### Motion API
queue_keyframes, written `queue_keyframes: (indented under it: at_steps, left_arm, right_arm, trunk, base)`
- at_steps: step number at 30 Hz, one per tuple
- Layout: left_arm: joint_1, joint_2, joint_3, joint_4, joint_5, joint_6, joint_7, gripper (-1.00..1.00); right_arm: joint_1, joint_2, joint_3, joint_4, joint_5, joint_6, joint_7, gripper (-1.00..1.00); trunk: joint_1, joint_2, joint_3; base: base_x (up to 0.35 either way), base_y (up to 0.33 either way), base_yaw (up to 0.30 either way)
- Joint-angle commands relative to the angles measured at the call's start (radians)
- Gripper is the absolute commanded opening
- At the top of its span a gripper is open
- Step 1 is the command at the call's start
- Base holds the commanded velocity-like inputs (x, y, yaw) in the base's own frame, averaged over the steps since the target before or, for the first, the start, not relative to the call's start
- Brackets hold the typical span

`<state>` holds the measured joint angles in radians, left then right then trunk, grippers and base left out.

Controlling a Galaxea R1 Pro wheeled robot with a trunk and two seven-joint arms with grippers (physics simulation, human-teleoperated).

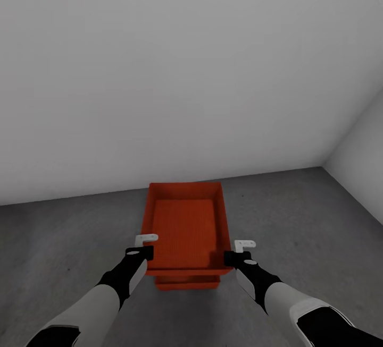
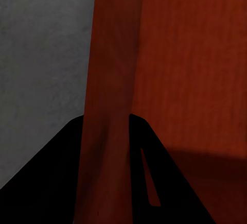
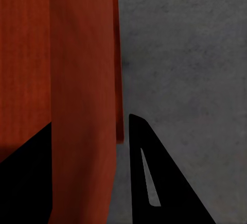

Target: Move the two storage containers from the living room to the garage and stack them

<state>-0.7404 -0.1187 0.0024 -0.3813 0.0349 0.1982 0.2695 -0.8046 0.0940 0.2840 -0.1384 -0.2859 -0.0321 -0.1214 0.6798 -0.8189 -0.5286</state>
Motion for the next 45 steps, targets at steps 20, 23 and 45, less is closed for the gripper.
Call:
queue_keyframes:
  at_steps: [20, 23, 45]
  left_arm:
    - [-0.001, 0.001, 0.019, -0.004, -0.010, 0.009, 0.043, -1.00]
    - [-0.001, 0.001, 0.019, -0.004, -0.007, 0.009, 0.043, -1.00]
    - [-0.001, 0.002, 0.019, -0.003, 0.015, 0.009, 0.043, -1.00]
  right_arm:
    - [-0.001, -0.017, -0.029, -0.001, 0.001, -0.005, -0.041, -1.00]
    - [-0.001, -0.017, -0.029, -0.001, 0.001, -0.005, -0.041, -1.00]
    - [-0.001, -0.018, -0.029, -0.001, 0.001, -0.005, -0.040, -1.00]
  trunk:
    - [0.077, -0.141, -0.064]
    - [0.088, -0.162, -0.073]
    - [0.173, -0.316, -0.142]
  base:
    - [0.000, 0.000, 0.000]
    - [0.000, 0.000, 0.000]
    - [0.000, 0.000, 0.000]
